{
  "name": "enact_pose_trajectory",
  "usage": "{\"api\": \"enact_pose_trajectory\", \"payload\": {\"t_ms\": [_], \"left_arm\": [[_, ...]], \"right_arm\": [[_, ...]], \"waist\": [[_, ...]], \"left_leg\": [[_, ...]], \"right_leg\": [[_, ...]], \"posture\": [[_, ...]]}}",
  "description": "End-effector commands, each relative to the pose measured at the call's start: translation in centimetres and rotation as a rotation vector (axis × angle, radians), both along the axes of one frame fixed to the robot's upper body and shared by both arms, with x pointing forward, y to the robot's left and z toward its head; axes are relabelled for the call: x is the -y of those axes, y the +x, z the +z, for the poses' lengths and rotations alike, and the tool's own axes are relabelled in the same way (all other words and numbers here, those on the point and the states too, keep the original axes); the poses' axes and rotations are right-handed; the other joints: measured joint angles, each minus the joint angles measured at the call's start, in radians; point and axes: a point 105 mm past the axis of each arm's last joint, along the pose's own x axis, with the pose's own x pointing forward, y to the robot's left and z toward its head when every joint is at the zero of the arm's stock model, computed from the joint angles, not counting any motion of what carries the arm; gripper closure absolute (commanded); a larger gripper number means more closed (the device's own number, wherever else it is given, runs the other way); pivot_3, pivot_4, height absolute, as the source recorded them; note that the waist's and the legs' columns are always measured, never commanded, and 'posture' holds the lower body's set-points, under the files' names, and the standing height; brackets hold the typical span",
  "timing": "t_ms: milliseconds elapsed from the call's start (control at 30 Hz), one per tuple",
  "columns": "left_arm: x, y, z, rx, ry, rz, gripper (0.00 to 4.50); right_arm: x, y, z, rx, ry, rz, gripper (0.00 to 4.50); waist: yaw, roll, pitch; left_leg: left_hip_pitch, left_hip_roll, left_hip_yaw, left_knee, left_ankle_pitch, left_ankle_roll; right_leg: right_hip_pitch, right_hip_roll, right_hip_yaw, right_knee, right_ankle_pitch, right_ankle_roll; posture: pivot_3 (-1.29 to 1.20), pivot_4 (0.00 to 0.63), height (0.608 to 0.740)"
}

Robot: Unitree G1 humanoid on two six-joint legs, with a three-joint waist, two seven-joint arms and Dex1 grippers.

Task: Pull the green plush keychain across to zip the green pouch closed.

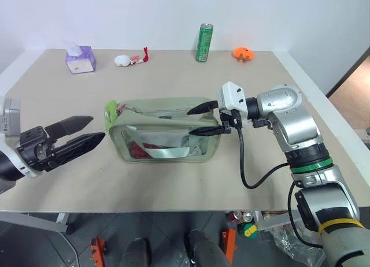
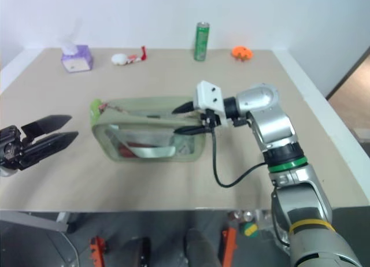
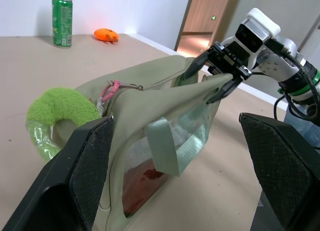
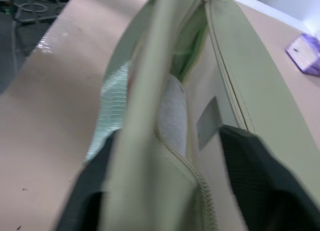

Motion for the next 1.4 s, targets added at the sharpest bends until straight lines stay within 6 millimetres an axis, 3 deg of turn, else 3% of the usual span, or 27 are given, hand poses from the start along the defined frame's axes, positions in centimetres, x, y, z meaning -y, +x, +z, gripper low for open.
{"api": "enact_pose_trajectory", "payload": {"t_ms": [33, 200, 367, 500, 767, 867, 1000, 1200, 1300, 1400], "left_arm": [[0.2, -0.4, 0.8, 0.043, -0.003, -0.01, 0.35], [0.2, -0.6, 0.5, 0.026, 0.002, -0.025, 0.35], [-0.6, -0.3, 0.2, 0.012, -0.033, 0.009, 0.35], [-1.1, -0.1, -0.3, -0.006, -0.061, 0.023, 0.35], [-1.4, 0.5, -1.0, -0.032, -0.069, 0.04, 0.35], [-1.5, 0.5, -0.9, -0.031, -0.069, 0.044, 0.35], [-1.8, 0.7, -0.9, -0.031, -0.066, 0.073, 0.35], [-3.4, 2.8, -2.1, -0.071, -0.074, 0.219, 0.35], [-4.1, 4.6, -3.7, -0.131, -0.072, 0.3, 0.35], [-3.4, 6.2, -4.8, -0.163, -0.08, 0.314, 0.35]], "right_arm": [[1.0, -0.4, 0.5, -0.026, -0.014, -0.007, 0.17], [3.9, -1.6, 2.8, -0.184, 0.036, 0.019, 0.06], [5.8, -2.2, 4.3, -0.236, 0.103, -0.017, 0.06], [6.3, -2.6, 3.1, -0.266, 0.084, -0.053, 0.06], [5.3, -2.2, 0.4, -0.282, 0.051, -0.08, 0.06], [5.1, -1.4, 0.4, -0.264, 0.076, -0.108, 0.84], [4.9, -1.1, 0.4, -0.242, 0.08, -0.106, 2.27], [4.7, -1.3, 0.3, -0.245, 0.081, -0.087, 4.37], [4.7, -1.4, 0.2, -0.248, 0.078, -0.083, 4.47], [4.7, -1.4, 0.1, -0.248, 0.077, -0.087, 4.47]], "waist": [[0.0, 0.0, 0.0], [0.008, 0.0, 0.0], [0.011, 0.001, 0.0], [0.011, 0.001, 0.001], [0.011, 0.001, 0.001], [0.011, 0.001, 0.001], [0.013, 0.001, 0.001], [0.014, 0.001, 0.001], [0.016, 0.001, 0.001], [0.017, 0.001, 0.001]], "left_leg": [[0.0, 0.0, 0.0, 0.0, 0.0, 0.0], [0.0, -0.001, 0.0, 0.0, 0.0, 0.0], [0.0, -0.001, 0.001, 0.0, 0.0, 0.0], [0.0, 0.0, 0.0, 0.0, 0.0, 0.0], [0.0, 0.0, 0.001, 0.0, 0.0, 0.0], [0.0, -0.001, 0.001, 0.0, 0.0, 0.0], [0.0, -0.001, 0.001, 0.0, 0.0, 0.0], [0.0, -0.001, 0.001, 0.0, 0.0, 0.0], [0.001, -0.001, 0.001, 0.001, 0.0, 0.0], [0.0, -0.001, 0.001, 0.001, 0.0, 0.0]], "right_leg": [[0.0, 0.0, 0.0, 0.0, 0.0, 0.0], [0.0, -0.001, 0.0, 0.0, -0.001, 0.0], [0.0, -0.001, 0.0, 0.0, -0.001, -0.001], [0.0, 0.0, 0.0, 0.0, -0.002, -0.001], [0.0, 0.0, 0.001, 0.0, -0.001, -0.001], [0.0, 0.0, 0.001, 0.0, -0.001, -0.001], [0.0, 0.0, 0.001, 0.0, -0.001, 0.0], [0.0, 0.0, 0.001, 0.0, -0.001, 0.0], [0.001, 0.0, 0.001, 0.0, -0.001, 0.0], [0.001, 0.0, 0.001, 0.0, 0.0, 0.002]], "posture": [[0.0, 0.15, 0.74], [0.0, 0.15, 0.74], [0.0, 0.15, 0.74], [0.0, 0.15, 0.74], [0.0, 0.15, 0.74], [0.0, 0.15, 0.74], [0.0, 0.15, 0.74], [0.0, 0.15, 0.74], [0.0, 0.15, 0.74], [0.0, 0.15, 0.74]]}}
